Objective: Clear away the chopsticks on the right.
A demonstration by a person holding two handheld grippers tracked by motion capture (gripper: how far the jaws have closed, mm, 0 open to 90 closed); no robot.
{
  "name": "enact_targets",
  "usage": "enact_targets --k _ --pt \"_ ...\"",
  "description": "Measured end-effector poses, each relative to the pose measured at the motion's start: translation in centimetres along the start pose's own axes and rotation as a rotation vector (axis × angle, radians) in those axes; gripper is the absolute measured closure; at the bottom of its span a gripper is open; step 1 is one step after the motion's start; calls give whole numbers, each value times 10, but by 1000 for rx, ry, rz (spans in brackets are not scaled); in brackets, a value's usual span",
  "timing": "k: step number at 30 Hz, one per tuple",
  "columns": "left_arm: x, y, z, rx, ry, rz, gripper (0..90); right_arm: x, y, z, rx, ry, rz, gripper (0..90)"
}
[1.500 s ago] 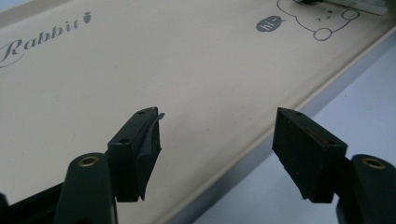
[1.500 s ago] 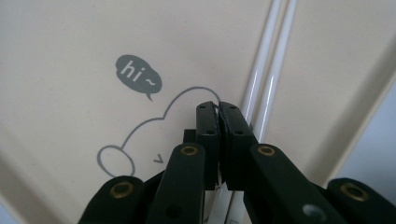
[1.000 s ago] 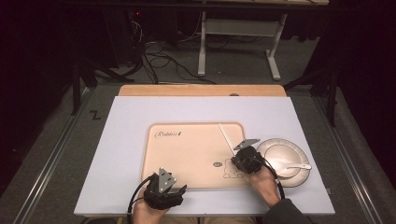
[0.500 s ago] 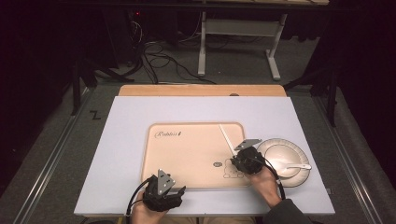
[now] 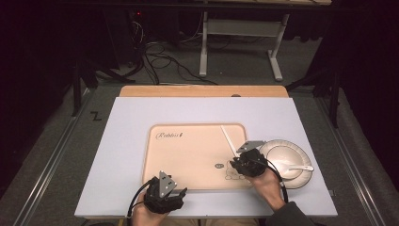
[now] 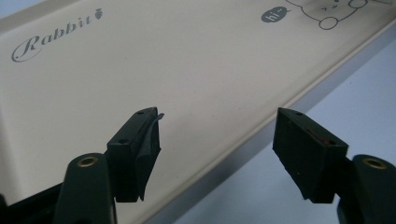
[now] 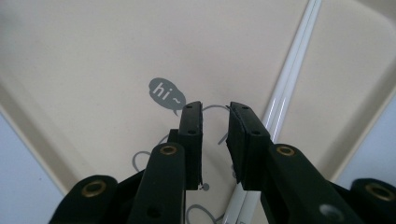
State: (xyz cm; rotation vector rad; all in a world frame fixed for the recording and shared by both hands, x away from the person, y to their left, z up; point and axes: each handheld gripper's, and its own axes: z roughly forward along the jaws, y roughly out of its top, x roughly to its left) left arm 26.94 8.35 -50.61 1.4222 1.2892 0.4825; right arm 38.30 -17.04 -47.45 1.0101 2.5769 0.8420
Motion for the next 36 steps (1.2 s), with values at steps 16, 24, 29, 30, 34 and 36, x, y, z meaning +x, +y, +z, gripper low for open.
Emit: enact_targets --k 16,24,29,30,34,36 --pt "-4 2 7 12 -29 3 325 3 -4 -16 -20 11 -1 747" --pt "-9 2 15 36 -63 18 327 4 -12 -26 -32 17 8 739" --pt "-12 3 19 43 -91 20 328 2 -18 -34 -44 12 31 731" --pt "-12 3 19 43 -91 20 328 2 -18 -34 -44 12 31 731" --pt "-17 3 25 57 -118 30 327 0 -25 -42 -46 1 48 729" --pt "-17 3 26 57 -124 39 326 -1 -26 -43 -46 1 52 728"
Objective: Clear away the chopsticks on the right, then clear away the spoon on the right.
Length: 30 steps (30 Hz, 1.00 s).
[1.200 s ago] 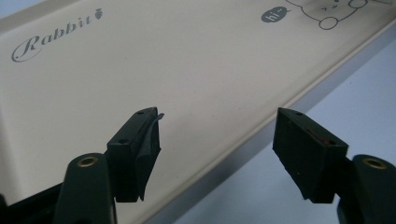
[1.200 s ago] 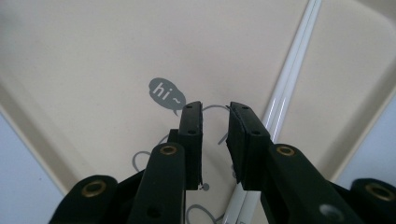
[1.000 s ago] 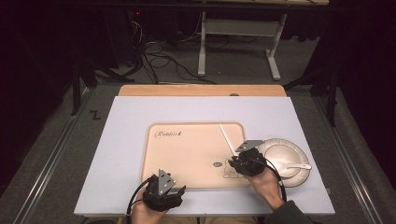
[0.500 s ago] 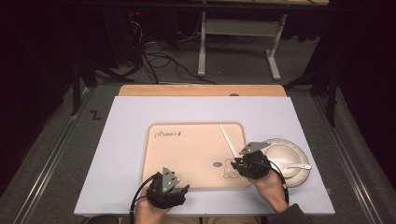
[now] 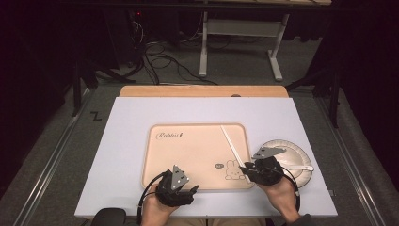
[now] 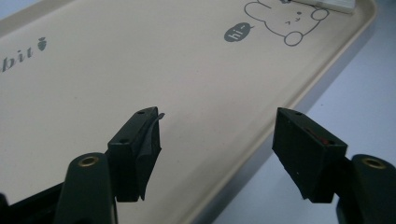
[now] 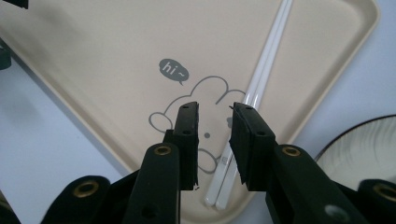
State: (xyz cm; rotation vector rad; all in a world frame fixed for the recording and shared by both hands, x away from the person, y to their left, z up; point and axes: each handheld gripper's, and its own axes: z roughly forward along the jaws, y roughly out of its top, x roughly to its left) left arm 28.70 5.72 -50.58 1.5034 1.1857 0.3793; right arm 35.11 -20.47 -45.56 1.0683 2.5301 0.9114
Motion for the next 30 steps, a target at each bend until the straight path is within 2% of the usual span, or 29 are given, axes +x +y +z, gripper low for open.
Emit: enact_targets --k 4,15,20,24,26,30 --pt "-2 1 0 -4 -18 7 325 -2 -5 -7 -4 -16 16 726" --pt "-1 3 2 -3 -24 4 324 -10 -12 -25 -23 -35 30 715" --pt "-2 2 2 -4 -22 5 324 -22 -17 -36 -29 -69 48 709" --pt "-1 2 2 0 -21 5 324 -28 -20 -42 -35 -51 72 711" --pt "0 2 2 -1 -22 1 324 -32 -20 -47 -46 -67 82 707" --pt "-1 3 3 -3 -21 2 324 -37 -23 -52 -54 -72 94 707"
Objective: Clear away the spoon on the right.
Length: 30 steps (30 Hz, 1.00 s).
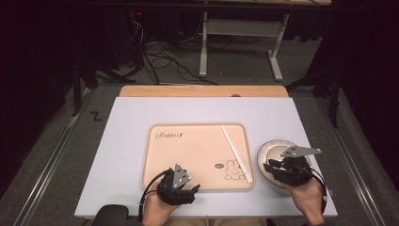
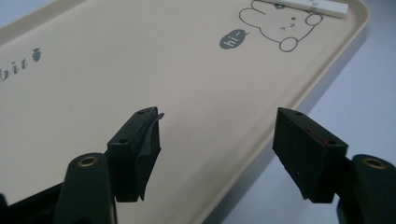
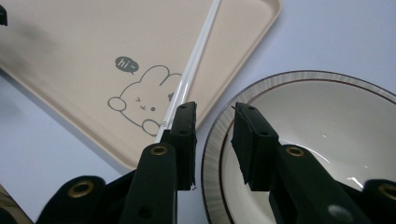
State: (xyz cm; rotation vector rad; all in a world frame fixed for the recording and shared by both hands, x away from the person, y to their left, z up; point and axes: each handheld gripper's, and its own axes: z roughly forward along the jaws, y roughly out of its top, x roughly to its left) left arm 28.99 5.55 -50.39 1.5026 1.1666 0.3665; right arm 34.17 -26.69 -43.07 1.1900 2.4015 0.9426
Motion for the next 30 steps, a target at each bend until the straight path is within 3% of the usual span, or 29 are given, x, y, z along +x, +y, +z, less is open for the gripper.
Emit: enact_targets --k 4,7,10,15,16,23,30 --pt "-2 -2 3 9 2 9 324 -9 -2 -7 13 -13 5 689" --pt "-4 -4 5 18 0 13 323 -12 0 -10 62 -56 -20 676" --pt "-6 -7 8 32 -5 26 322 -18 0 -13 91 -65 -21 664" --pt "-5 -6 8 31 1 19 322 -26 1 -14 122 -91 -21 642" --pt "-4 -6 8 24 3 13 322 -30 1 -15 140 -116 -20 634" --pt "-4 -7 8 27 12 24 322 -42 1 -12 192 -142 -14 616" --pt "-3 -7 7 24 19 22 322 -48 -1 -5 250 -135 -13 603"
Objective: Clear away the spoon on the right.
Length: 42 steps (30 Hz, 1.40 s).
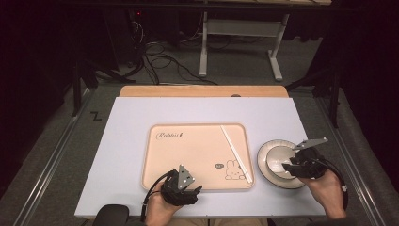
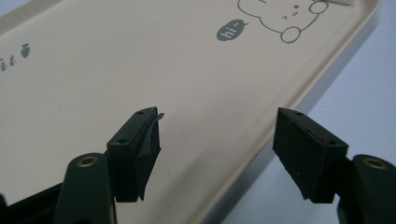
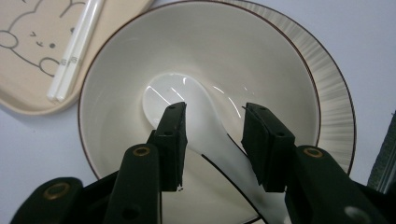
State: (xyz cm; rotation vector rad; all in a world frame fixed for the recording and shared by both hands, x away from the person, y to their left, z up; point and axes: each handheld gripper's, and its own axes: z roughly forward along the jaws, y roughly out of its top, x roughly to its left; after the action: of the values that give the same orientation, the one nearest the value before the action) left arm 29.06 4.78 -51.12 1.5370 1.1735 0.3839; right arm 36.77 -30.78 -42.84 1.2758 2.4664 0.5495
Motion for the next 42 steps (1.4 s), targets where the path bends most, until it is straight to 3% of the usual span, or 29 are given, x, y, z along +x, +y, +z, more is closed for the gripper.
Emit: enact_targets --k 2,18,25,29,35,42 --pt "0 0 -1 -2 5 -2 322 -2 1 1 33 -13 -8 602" --pt "8 0 -11 -26 55 -19 321 -10 7 4 95 62 -33 627" --pt "8 -2 -11 -21 64 -16 321 -19 4 -7 93 82 -8 627" --pt "8 -2 -11 -22 62 -18 321 -19 2 -4 111 92 -9 630" --pt "9 -1 -12 -27 60 -21 321 -14 4 3 133 114 -26 706" --pt "9 -1 -12 -28 60 -19 321 -13 4 -1 108 109 -37 785"
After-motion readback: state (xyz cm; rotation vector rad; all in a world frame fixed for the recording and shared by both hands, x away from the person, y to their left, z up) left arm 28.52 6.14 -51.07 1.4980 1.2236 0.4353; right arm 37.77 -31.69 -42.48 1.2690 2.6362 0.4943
